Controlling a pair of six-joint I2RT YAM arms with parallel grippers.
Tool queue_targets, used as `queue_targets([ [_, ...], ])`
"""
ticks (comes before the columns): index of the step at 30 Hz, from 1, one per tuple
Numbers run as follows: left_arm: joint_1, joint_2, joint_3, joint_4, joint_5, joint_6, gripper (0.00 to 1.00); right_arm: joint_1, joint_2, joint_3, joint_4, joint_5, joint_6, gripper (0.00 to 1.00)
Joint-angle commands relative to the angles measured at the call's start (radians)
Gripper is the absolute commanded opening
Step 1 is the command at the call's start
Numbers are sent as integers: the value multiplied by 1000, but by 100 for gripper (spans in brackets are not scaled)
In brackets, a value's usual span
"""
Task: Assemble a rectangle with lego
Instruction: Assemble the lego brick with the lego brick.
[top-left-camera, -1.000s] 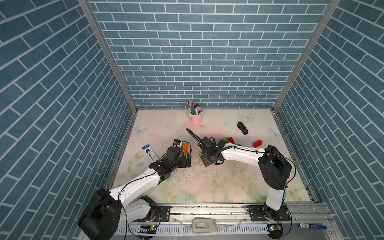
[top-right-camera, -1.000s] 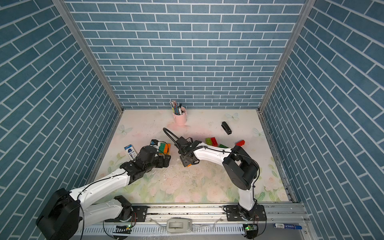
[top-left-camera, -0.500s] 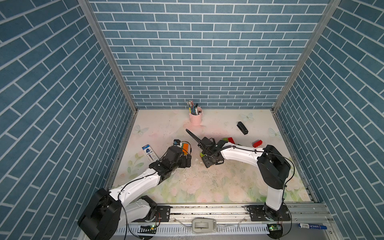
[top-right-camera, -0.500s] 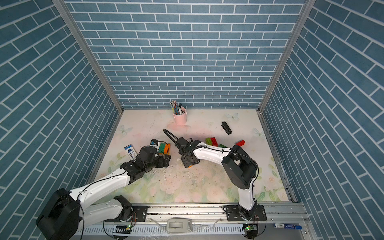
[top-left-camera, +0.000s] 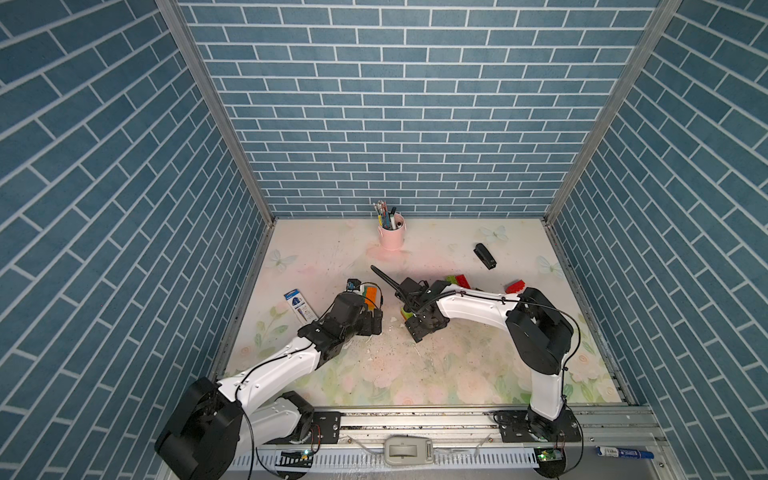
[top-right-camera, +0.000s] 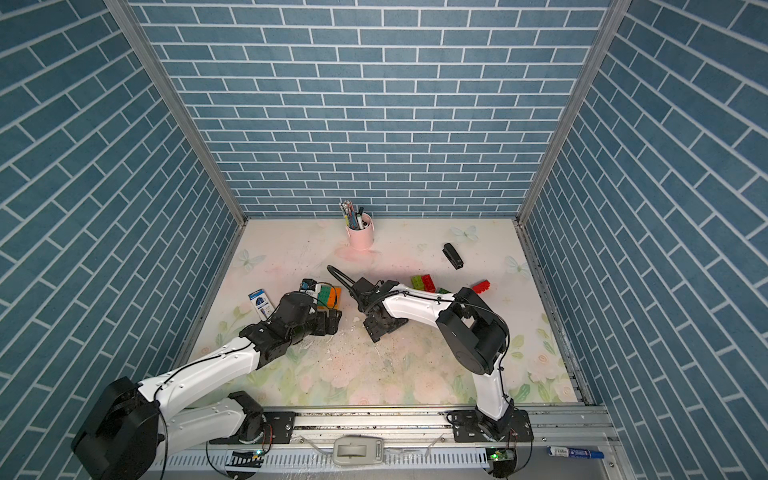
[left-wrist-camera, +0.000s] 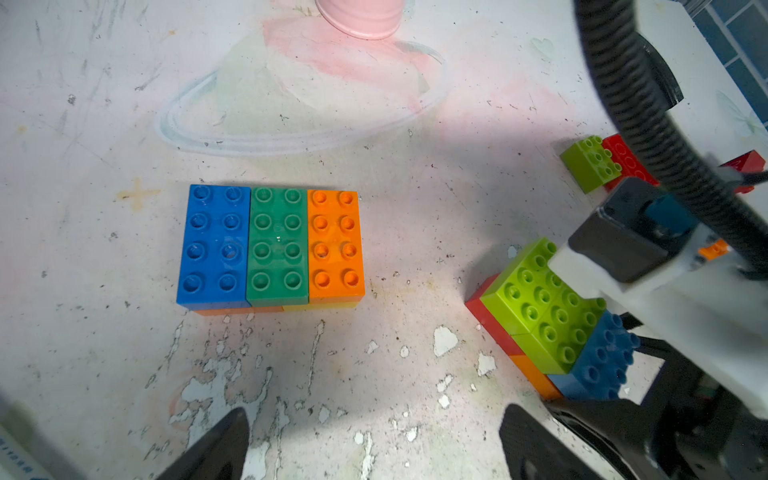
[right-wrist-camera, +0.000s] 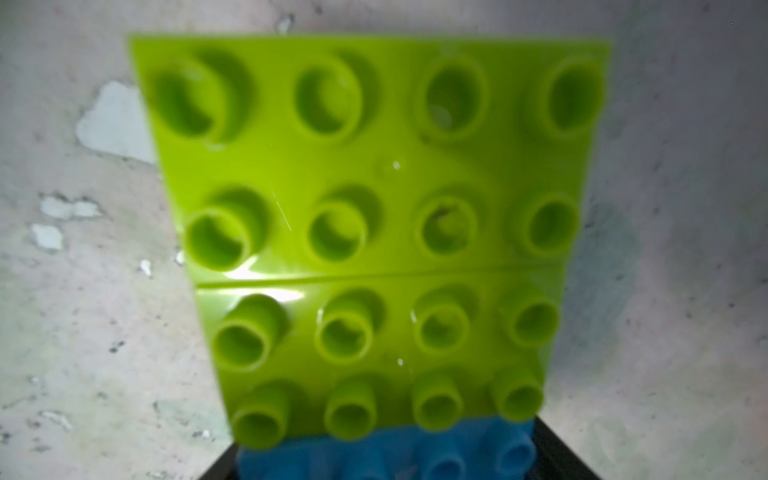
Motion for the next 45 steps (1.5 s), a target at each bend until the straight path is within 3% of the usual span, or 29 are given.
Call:
queue_targets([
  [1,6,-11,8,-12,-4,7,96,-6,-12,32,-47,-18,-5,81],
  [7,7,-11,12,-15,-4,5,96,-20,-68,40,-70,-57,7,98],
  [13,6,4,21,-29,-6,-10,97,-66,-202,5,-77,-116,30,98],
  [17,-21,71,40,-9,28,-20,99,-155,-295,-44,-42,-212,100,94],
  [25,-139,270,161,6,41,-28,99,-187,-209,-33,-56,-222,90,88],
  [38,-147,278,146,25,54,-25,99,-173,-100,-8,-30,-257,78,86],
  [45,-147,269,132,22,44,-17,99,-143,-11,7,-115,-155,74,85],
])
